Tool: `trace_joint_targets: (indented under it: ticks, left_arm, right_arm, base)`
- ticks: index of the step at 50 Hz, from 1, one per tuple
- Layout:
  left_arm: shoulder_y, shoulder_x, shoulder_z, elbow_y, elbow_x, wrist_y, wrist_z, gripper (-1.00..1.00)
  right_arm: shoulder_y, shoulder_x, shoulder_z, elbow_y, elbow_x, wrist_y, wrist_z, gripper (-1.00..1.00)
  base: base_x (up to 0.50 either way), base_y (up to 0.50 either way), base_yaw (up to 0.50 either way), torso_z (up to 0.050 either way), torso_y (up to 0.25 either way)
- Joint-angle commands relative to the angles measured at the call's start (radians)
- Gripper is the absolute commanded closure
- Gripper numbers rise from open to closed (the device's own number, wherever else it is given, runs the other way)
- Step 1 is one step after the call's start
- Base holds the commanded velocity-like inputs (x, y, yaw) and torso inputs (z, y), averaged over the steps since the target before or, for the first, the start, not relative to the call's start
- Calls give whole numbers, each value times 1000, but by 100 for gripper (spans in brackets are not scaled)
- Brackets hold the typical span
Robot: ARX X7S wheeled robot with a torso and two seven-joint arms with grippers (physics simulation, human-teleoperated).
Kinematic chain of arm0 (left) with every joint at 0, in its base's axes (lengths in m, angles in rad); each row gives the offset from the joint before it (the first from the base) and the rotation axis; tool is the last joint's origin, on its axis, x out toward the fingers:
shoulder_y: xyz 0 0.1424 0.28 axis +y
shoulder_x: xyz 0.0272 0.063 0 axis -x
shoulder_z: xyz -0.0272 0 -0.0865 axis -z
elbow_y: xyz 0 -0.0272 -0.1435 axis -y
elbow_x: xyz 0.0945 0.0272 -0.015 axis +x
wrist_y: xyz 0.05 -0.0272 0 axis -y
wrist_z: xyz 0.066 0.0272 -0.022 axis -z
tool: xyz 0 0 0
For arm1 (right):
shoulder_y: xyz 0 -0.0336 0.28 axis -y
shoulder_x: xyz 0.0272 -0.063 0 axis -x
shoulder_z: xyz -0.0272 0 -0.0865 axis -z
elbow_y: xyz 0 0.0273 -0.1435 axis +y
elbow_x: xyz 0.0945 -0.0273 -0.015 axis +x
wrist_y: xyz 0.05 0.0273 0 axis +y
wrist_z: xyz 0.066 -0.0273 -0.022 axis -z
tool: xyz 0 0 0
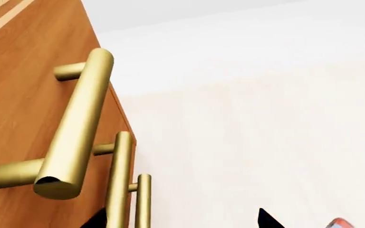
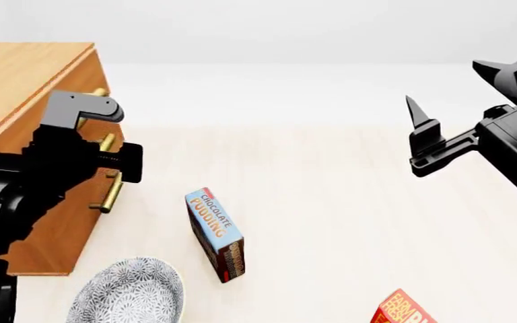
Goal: Put the butter at the front in the top drawer of the cabinet and close it.
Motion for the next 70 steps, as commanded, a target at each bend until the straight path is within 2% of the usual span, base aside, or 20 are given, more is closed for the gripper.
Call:
trace_joint_targets:
  ticks: [1, 28, 44, 56, 64, 67, 70]
  left_arm:
    - [9, -43, -23, 1, 28, -3, -7, -100]
    - [70, -112, -91, 88, -2, -46, -23, -100]
    - [186, -102, -208, 406, -130, -144, -29, -100]
    - [229, -62, -353, 684, -275, -276, -47, -100]
    - [278, -59, -526, 885, -399, -388, -59, -100]
    - [282, -63, -614, 953, -496, -428, -85, -100]
    - [291, -88, -684, 983, -651, -428, -169, -100]
  right_arm:
    - [8, -5, -6, 4, -4, 4, -2, -100]
    - [13, -11, -10, 4, -4, 4, -5, -100]
    - [-35, -47, 18, -18, 39, 6, 82, -100]
    - [-85, -93, 57, -68, 161, 54, 210, -100]
    - [-120, -63, 124, -139, 285, 84, 305, -100]
    - [-139, -31, 170, -180, 347, 87, 352, -100]
    - [-147, 3, 213, -220, 417, 90, 401, -100]
  base:
    - [0, 0, 0, 0, 0]
    - [0, 0, 0, 0, 0]
    - [0, 0, 0, 0, 1]
    - [0, 0, 0, 0, 0]
    - [0, 0, 0, 0, 0]
    - [0, 0, 0, 0, 0]
    - [0, 0, 0, 0, 0]
